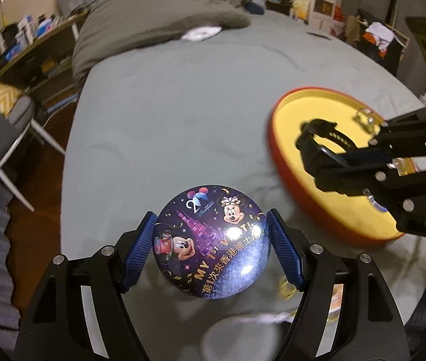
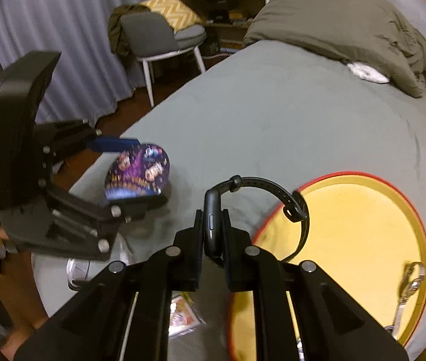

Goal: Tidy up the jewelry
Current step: 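Carry the purple badge and black smartwatch over the yellow tray with both tools, then open the left tool to drop the badge while the right tool releases the smartwatch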

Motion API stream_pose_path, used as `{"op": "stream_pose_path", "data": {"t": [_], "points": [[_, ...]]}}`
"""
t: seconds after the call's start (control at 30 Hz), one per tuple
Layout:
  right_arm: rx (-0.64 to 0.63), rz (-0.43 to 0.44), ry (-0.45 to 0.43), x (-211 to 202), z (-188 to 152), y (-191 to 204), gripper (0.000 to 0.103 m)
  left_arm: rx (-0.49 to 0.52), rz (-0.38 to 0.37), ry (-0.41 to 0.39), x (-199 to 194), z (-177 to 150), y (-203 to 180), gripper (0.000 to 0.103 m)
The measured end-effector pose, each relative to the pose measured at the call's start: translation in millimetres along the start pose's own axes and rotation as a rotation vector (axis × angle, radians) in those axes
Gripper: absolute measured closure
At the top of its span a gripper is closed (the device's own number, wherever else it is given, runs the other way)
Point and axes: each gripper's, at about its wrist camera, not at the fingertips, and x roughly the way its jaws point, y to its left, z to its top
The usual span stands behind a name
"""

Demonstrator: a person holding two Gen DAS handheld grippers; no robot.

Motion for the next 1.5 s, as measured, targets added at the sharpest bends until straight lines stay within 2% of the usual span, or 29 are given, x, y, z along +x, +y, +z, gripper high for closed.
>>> {"op": "stream_pose_path", "data": {"t": [0.2,0.37,0.6,0.8,1.03,1.3,1.5], "points": [[0.031,-0.049,-0.040,-36.7,-2.3,-41.9,0.092,0.069,-0.053,-0.033,3.1,29.0,-49.1,0.031],[0.063,-0.112,-0.046,-57.5,-18.5,-87.3,0.092,0.139,-0.090,-0.034,15.3,46.4,-95.6,0.031],[0.165,-0.126,-0.020,-51.8,-53.6,-143.5,0.092,0.203,-0.133,-0.019,44.4,62.2,-156.7,0.031],[0.194,-0.118,0.021,-44.3,-75.5,-167.0,0.092,0.246,-0.132,0.009,71.6,70.5,-190.4,0.031],[0.204,-0.102,0.069,-32.1,-92.0,-175.9,0.092,0.246,-0.124,0.057,95.1,64.9,-197.7,0.031],[0.196,-0.106,0.128,-17.8,-109.5,-176.6,0.092,0.270,-0.123,0.093,119.0,75.3,-206.7,0.031],[0.199,-0.116,0.163,-8.7,-115.6,-175.4,0.092,0.268,-0.117,0.119,125.7,70.7,-208.2,0.031]]}}
